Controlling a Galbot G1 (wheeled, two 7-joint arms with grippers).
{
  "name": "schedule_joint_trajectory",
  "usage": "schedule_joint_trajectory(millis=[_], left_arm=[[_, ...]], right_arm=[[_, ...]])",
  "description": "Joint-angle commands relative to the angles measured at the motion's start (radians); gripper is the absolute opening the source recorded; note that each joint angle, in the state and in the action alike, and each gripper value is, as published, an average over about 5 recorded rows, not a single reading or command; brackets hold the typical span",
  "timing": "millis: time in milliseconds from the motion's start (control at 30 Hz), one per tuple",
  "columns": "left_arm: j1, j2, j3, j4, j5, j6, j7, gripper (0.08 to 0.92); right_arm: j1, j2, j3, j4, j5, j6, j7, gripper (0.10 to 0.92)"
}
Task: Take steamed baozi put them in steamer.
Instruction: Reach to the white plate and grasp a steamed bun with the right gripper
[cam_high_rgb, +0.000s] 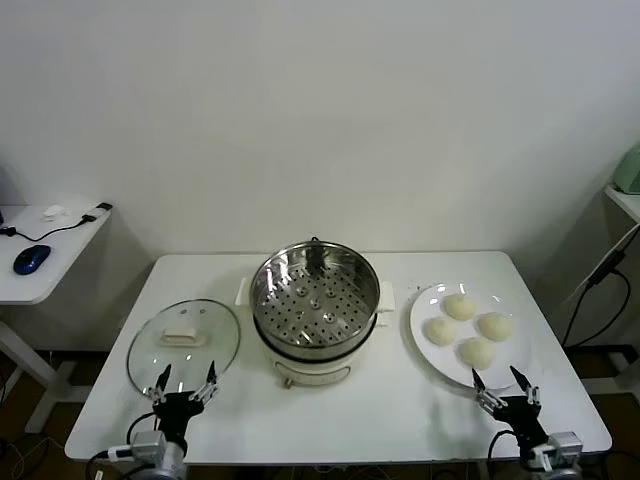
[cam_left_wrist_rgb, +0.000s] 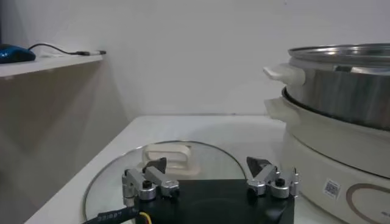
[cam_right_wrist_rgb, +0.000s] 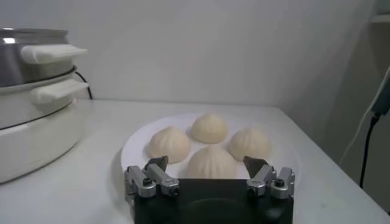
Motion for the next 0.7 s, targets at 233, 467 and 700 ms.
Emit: schedule_joint_trajectory(millis=[233,467,700], left_arm=[[-0.005,0.027,0.007,-0.002,-0.021,-0.003,0.002,0.823],[-0.01,0.039,0.009,0.004,-0.03,-0.002,0.002,0.823],[-0.01,0.049,0.011,0.025,-0.03,-0.01,0.004,0.823]], right_arm=[[0.741,-0.33,-0.353,-0.269,-0.017,-0.288,-0.059,0.823],[1.245,-0.594,-0.97,-0.453,-0.215,-0.22,-0.548,0.823],[1.798,-0.611,-1.581,-0.706,-0.352,0.134,-1.086,0.823]])
